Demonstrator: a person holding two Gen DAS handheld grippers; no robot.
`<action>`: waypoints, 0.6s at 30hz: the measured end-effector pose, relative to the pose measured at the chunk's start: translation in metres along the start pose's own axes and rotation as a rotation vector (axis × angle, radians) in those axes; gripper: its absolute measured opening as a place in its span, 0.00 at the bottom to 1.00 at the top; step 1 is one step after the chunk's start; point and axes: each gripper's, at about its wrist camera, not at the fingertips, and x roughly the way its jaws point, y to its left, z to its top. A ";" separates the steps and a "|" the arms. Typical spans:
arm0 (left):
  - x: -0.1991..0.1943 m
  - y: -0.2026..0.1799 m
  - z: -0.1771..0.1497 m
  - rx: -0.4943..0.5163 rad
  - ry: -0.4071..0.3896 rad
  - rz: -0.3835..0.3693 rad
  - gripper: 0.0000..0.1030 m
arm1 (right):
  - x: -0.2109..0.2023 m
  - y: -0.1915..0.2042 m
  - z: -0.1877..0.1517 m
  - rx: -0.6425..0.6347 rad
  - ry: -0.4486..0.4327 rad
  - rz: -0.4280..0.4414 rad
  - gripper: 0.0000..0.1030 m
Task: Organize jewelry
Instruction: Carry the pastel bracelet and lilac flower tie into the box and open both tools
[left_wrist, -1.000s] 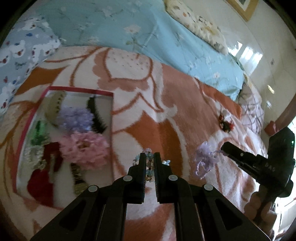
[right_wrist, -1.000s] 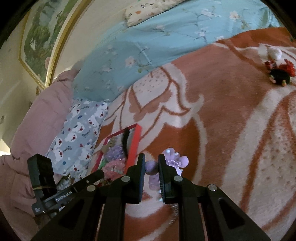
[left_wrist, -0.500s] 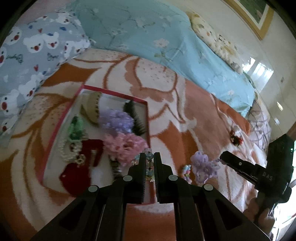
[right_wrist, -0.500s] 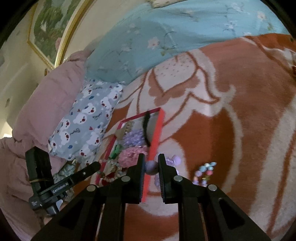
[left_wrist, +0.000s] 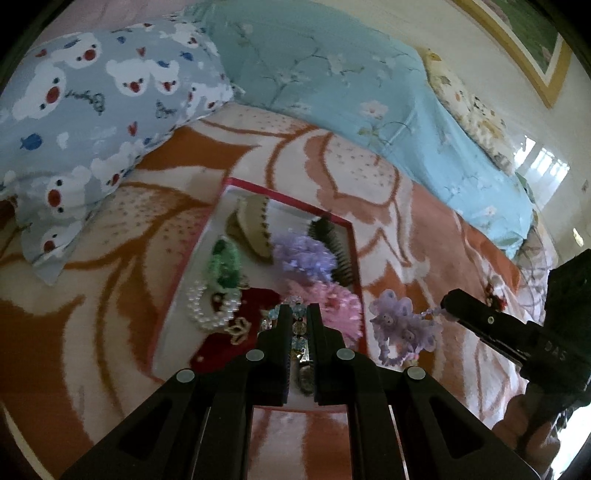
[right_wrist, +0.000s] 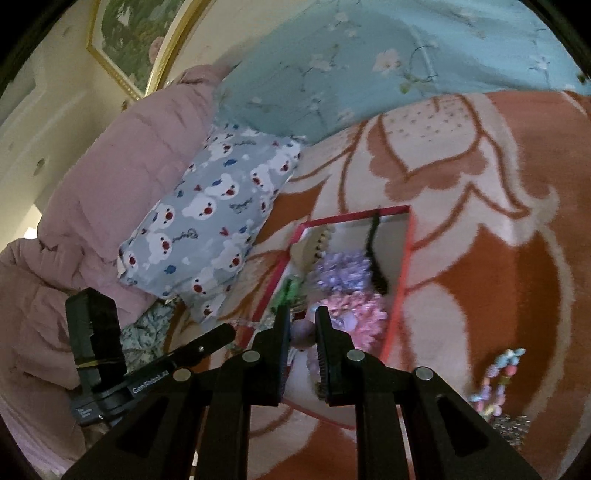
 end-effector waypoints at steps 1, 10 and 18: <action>0.000 0.003 0.000 -0.005 0.000 0.007 0.06 | 0.004 0.002 -0.001 -0.002 0.007 0.005 0.13; 0.013 0.023 0.002 -0.028 0.012 0.055 0.07 | 0.041 0.010 -0.014 -0.005 0.083 0.019 0.13; 0.030 0.033 0.003 -0.049 0.032 0.072 0.07 | 0.053 -0.006 -0.008 -0.003 0.074 -0.054 0.13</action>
